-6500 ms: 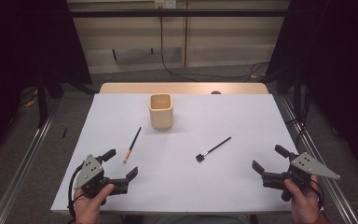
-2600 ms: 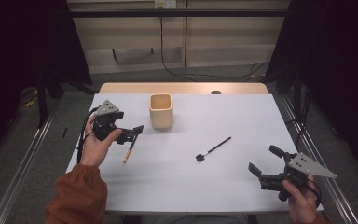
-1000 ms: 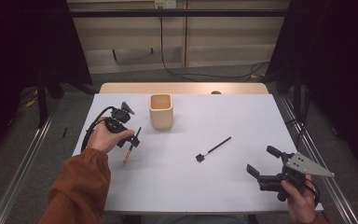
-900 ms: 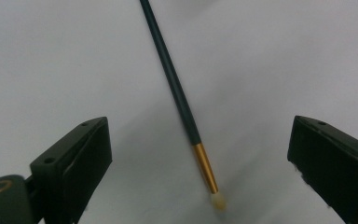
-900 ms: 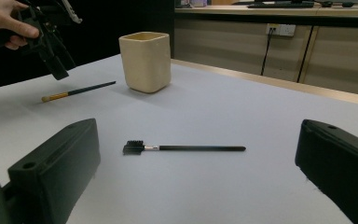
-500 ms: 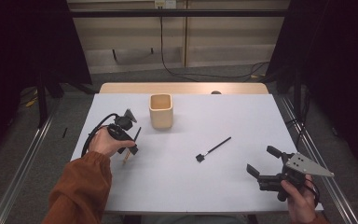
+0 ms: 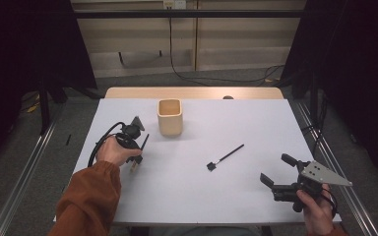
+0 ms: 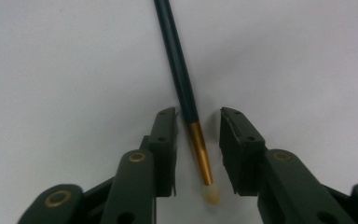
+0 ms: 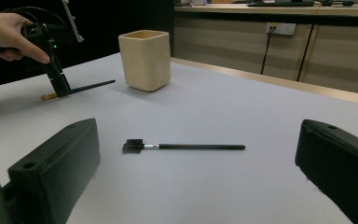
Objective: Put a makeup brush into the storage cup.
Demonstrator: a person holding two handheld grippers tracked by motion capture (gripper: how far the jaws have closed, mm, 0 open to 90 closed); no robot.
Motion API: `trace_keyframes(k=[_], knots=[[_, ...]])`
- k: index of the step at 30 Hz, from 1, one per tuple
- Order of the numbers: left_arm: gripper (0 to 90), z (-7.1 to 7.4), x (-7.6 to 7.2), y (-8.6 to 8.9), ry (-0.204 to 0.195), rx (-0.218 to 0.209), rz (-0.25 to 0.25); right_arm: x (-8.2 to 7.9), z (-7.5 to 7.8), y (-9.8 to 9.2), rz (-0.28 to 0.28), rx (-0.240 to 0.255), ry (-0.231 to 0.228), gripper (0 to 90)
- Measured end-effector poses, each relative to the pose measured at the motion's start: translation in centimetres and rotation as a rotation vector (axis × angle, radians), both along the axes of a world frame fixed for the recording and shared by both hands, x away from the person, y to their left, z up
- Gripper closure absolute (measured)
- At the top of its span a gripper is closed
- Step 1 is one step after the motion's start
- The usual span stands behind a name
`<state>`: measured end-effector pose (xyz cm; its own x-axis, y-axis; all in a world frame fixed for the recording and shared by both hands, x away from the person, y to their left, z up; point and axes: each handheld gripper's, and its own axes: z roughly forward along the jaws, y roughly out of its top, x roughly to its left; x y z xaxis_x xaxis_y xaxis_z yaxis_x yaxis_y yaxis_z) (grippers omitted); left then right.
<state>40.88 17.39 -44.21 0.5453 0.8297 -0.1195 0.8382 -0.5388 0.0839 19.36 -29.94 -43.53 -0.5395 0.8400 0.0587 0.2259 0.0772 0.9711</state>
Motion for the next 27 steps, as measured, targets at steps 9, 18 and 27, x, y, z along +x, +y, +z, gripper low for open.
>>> trace_keyframes(k=[9, 18, 27], knots=[[79.2, -0.24, -0.01, -0.40, -0.016, 0.053, 0.025, -0.09, 0.03, 0.05, -0.001, -0.001, -0.001, 0.0], [84.6, -0.24, 0.53, -0.32, 0.017, 0.062, 0.045, 0.00, 0.02, 0.07, -0.005, 0.000, 0.000, 0.0], [84.8, -0.12, 0.72, 0.52, 0.036, 0.000, 0.079, 0.02, 0.02, 0.01, -0.007, 0.002, 0.002, 0.0]])
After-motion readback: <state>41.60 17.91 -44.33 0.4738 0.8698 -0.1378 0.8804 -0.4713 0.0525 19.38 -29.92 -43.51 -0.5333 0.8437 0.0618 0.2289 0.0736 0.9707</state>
